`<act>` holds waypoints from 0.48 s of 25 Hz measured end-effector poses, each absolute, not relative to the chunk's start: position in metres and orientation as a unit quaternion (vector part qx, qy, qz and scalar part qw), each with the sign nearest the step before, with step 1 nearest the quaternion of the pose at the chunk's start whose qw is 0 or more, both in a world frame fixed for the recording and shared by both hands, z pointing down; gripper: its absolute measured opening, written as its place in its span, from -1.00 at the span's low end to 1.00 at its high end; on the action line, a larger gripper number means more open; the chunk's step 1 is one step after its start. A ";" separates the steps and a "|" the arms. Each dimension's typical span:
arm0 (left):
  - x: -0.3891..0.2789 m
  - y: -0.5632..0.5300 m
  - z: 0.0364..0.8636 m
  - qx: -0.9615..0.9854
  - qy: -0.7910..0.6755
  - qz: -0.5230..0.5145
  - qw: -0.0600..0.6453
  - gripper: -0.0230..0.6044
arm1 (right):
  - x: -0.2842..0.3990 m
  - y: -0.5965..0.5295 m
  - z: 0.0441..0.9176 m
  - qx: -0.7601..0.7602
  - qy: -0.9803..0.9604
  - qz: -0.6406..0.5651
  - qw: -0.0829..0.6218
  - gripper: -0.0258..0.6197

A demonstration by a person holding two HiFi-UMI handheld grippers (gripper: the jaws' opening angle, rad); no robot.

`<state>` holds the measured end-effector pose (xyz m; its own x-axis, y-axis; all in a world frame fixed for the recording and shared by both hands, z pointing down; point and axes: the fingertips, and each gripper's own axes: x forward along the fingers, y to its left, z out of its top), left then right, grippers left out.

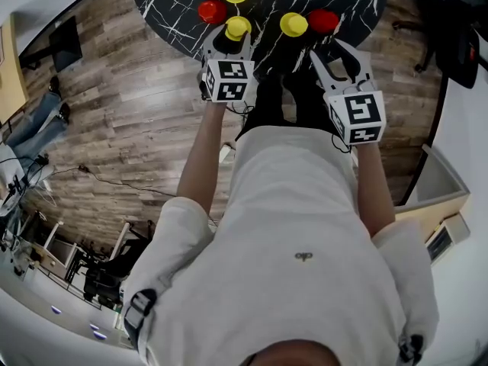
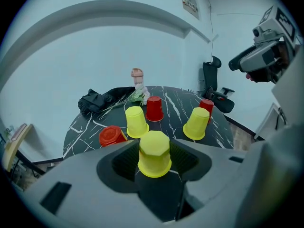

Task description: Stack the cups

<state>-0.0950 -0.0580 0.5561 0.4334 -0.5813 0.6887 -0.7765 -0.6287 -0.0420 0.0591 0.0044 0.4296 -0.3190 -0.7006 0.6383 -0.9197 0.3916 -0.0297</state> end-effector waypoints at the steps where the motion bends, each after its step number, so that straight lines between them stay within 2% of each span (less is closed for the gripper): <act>1: -0.094 -0.058 0.555 0.836 -0.406 0.343 0.141 -0.28 | 0.059 0.005 0.430 0.514 -0.787 0.199 0.275 -0.33; 12: -0.078 -0.051 0.547 0.851 -0.389 0.327 0.131 -0.28 | 0.060 0.012 0.431 0.517 -0.785 0.204 0.273 -0.34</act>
<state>-0.0777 -0.0510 0.5469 0.4832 -0.5763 0.6591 -0.7476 -0.6634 -0.0320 0.0596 0.0118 0.4308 -0.3161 -0.7009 0.6394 -0.9235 0.3817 -0.0381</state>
